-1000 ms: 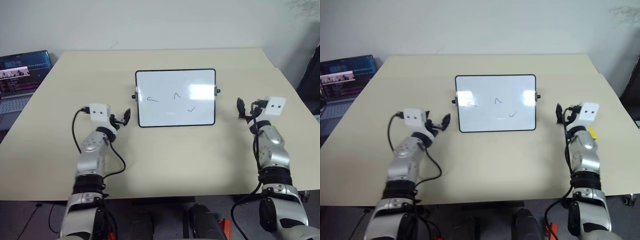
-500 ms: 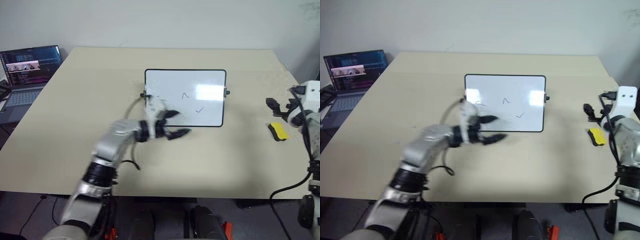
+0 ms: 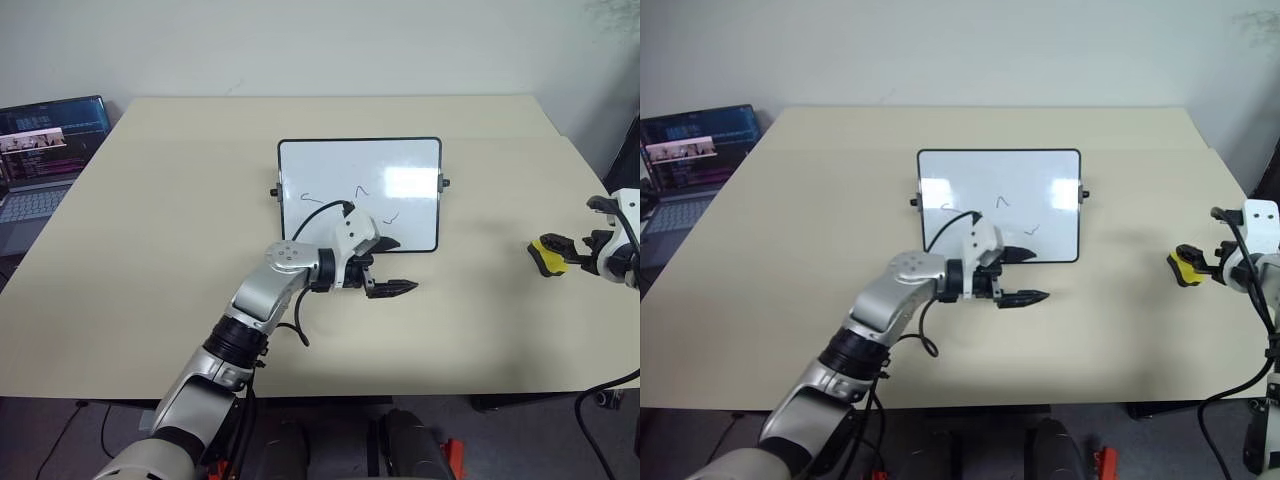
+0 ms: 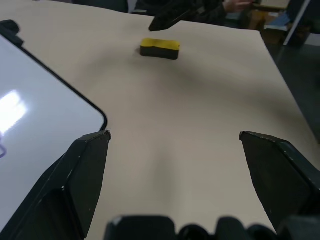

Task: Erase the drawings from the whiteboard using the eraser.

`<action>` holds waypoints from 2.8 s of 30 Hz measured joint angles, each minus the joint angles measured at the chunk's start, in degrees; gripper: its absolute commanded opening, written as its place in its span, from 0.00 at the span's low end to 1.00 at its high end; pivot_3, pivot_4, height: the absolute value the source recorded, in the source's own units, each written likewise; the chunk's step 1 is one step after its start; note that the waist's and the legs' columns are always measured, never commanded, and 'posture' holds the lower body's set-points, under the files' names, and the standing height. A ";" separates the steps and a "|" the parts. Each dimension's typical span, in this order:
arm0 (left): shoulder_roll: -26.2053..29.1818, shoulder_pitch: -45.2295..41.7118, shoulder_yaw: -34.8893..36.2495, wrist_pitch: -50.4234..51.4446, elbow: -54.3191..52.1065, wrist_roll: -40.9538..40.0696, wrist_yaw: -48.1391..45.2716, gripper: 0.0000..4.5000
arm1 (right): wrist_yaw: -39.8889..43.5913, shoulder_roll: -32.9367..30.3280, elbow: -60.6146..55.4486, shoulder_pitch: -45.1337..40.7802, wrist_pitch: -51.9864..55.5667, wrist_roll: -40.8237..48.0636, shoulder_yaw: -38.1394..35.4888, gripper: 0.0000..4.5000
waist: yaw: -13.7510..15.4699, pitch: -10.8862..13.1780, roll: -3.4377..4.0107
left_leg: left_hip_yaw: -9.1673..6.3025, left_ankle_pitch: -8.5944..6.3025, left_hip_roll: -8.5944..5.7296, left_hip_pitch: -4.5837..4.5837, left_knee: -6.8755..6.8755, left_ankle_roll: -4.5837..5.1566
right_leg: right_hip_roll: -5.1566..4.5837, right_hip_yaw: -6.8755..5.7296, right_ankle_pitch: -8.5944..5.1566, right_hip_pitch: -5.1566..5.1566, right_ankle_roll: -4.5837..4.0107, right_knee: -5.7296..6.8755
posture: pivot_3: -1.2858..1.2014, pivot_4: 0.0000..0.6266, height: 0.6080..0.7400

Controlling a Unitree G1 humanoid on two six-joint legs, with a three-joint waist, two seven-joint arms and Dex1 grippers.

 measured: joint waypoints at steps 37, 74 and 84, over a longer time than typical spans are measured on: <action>-0.62 0.31 0.77 -2.93 -0.53 -0.32 -2.51 1.00 | 6.13 0.00 11.22 -4.77 -2.49 -5.73 6.31 0.32 | 0.34 -0.01 0.01 | 0.00 0.00 -0.01 0.01 0.08 -0.01 | -0.01 0.00 0.01 0.00 0.00 0.07 | 0.52 0.24 1.00; 16.81 5.20 19.87 -3.38 2.71 1.07 7.41 1.00 | 4.13 6.55 -19.47 -11.04 12.44 -1.81 9.92 0.22 | -0.52 -0.02 0.03 | -0.12 0.00 -0.01 -0.02 0.17 0.00 | -0.03 -0.07 0.02 -0.02 0.01 0.21 | 0.52 0.24 1.00; 16.47 11.00 22.67 -6.07 3.43 2.09 13.77 1.00 | -1.59 28.08 -20.34 -26.60 10.10 -2.76 20.64 0.22 | -0.96 -0.02 0.03 | -0.16 0.00 0.01 -0.05 0.16 0.00 | -0.03 -0.11 0.03 -0.11 -0.02 0.32 | 0.52 0.24 1.00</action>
